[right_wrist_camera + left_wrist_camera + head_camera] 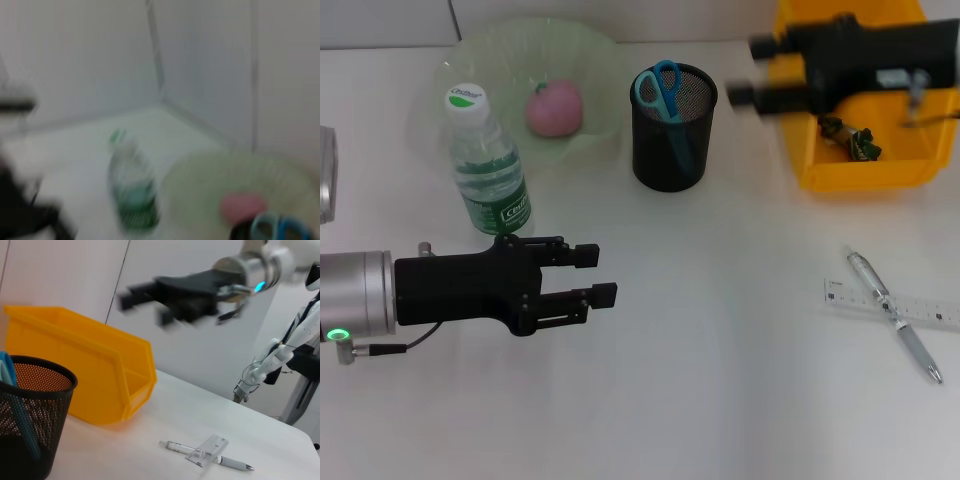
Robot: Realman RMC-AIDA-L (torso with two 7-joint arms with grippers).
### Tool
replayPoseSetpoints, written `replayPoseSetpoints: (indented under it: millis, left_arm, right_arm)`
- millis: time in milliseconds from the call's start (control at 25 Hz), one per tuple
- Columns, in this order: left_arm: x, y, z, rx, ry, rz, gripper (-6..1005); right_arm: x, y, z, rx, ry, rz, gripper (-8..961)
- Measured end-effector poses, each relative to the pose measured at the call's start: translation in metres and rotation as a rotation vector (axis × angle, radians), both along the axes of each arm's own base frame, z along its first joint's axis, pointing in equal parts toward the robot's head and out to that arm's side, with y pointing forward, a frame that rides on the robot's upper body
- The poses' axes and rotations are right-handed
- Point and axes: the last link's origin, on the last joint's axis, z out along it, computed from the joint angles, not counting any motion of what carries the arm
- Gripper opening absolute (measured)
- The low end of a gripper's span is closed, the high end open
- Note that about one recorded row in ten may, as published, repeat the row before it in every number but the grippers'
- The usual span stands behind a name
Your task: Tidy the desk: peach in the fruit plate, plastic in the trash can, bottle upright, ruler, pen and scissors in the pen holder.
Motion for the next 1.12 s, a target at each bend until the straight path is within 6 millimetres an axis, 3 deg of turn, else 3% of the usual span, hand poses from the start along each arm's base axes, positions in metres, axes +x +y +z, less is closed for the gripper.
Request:
replayPoseSetpoints:
  millis: [120,160,200,360,600,1120]
  left_arm:
    - [0.000,0.000,0.000,0.000,0.000,0.001,577]
    - [0.000,0.000,0.000,0.000,0.000,0.001,577]
    - [0.000,0.000,0.000,0.000,0.000,0.001,578]
    - [0.001,0.000,-0.001,-0.002,0.000,-0.001,578]
    - [0.002,0.001,-0.002,-0.004,-0.001,-0.001,578]
    - [0.002,0.003,-0.004,0.002,0.003,0.004,578]
  right_arm:
    - [0.002,-0.022,0.016,-0.157,-0.370,-0.013,708]
    - [0.002,-0.022,0.016,-0.157,-0.370,-0.013,708]
    - [0.006,-0.025,0.015,-0.166,-0.524,-0.055,708]
    - [0.015,-0.032,-0.001,-0.203,-0.714,-0.074,708]
    - [0.024,-0.036,-0.024,-0.271,-0.771,-0.063,707]
    - [0.035,-0.035,-0.051,-0.302,-0.784,-0.062,705]
